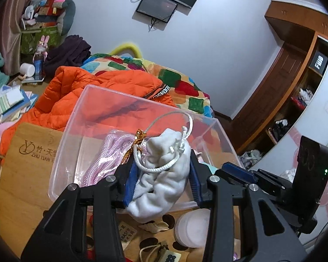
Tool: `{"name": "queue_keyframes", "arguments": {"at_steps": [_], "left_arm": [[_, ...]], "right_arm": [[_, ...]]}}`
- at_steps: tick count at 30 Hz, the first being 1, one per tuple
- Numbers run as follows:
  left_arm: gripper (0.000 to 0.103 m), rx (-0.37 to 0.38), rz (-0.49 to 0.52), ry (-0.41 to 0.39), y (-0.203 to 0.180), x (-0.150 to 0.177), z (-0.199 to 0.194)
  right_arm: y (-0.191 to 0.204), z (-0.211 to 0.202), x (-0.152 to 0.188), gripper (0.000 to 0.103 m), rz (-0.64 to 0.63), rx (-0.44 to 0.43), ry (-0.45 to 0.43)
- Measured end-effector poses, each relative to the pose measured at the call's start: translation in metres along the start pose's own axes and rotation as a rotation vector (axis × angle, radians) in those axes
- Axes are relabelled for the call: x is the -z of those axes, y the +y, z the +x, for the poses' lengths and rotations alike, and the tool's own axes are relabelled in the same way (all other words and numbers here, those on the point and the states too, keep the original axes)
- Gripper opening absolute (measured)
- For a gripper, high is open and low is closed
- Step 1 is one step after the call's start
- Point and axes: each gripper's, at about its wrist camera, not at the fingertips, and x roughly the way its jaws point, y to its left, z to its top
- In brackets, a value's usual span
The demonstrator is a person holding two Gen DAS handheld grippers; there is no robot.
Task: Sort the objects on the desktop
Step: 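Open the left tool to drop the pouch into the bin while the right tool releases the tube, then move the left tool to the gourd pendant while the right tool approaches the cream tub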
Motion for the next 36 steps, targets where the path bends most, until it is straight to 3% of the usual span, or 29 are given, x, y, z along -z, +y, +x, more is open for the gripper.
{"name": "queue_keyframes", "arguments": {"at_steps": [5,9,13,19,27,36], "left_arm": [[0.053,-0.010,0.024,-0.002,-0.004,0.002,-0.003],[0.067,-0.011,0.027,-0.007,-0.006,0.004,-0.010],[0.068,0.021,0.007,0.009,-0.002,0.008,-0.018],[0.069,0.028,0.001,-0.006,-0.001,0.014,-0.038],[0.076,-0.036,0.040,-0.059,0.008,0.019,-0.076],[0.076,-0.146,0.082,0.038,0.029,0.046,-0.067]], "right_arm": [[0.003,0.006,0.001,0.023,-0.006,0.014,0.014],[0.006,0.001,0.001,0.023,-0.014,0.020,0.000],[0.006,-0.010,0.002,0.025,-0.004,0.016,-0.015],[0.009,-0.037,0.008,0.044,-0.007,0.043,-0.066],[0.023,-0.070,0.023,0.067,-0.028,0.074,-0.123],[0.039,-0.083,0.050,0.076,-0.036,0.057,-0.122]]}}
